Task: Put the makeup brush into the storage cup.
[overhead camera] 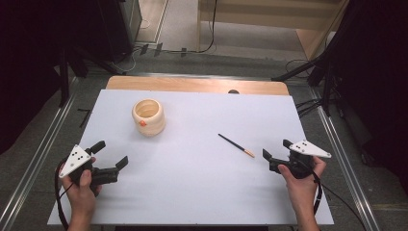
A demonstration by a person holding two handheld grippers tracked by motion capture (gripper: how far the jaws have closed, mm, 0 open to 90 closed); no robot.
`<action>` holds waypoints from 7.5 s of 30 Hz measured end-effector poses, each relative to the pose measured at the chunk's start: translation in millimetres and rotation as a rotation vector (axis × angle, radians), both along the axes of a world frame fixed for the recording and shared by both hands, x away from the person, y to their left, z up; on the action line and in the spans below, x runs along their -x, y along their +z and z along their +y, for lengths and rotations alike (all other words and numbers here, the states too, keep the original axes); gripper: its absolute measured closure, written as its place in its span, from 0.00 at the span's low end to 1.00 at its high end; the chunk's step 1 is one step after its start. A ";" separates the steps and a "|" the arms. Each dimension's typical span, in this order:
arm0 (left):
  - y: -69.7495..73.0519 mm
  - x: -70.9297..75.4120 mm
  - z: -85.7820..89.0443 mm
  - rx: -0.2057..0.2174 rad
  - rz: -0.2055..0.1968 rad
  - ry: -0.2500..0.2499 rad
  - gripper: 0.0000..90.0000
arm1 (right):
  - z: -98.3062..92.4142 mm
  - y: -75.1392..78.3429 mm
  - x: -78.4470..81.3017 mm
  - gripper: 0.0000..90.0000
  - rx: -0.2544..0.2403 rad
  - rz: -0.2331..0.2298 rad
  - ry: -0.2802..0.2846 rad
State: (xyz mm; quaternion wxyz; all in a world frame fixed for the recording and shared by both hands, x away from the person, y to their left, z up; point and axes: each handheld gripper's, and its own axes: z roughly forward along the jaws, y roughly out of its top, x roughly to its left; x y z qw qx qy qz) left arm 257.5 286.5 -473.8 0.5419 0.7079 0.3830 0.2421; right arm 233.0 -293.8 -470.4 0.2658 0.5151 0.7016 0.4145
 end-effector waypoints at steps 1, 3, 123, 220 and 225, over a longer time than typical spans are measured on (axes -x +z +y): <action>0.0 0.0 0.0 0.000 0.000 0.000 0.00 | 0.0 0.0 0.0 0.16 0.000 0.000 0.000; 0.0 0.4 -0.3 -0.003 0.000 -0.001 0.00 | 3.0 0.9 -4.0 0.17 0.005 0.024 0.005; 12.7 -28.6 -69.8 0.007 0.019 -0.160 0.00 | 76.3 18.9 -61.5 0.94 0.229 0.310 0.299; 6.6 -30.3 -115.6 0.187 0.240 -0.532 0.60 | 176.4 14.1 3.6 0.94 0.242 -0.094 0.708; 7.1 -31.5 -112.9 0.206 0.247 -0.548 0.69 | 176.5 12.3 3.0 0.94 0.247 -0.093 0.713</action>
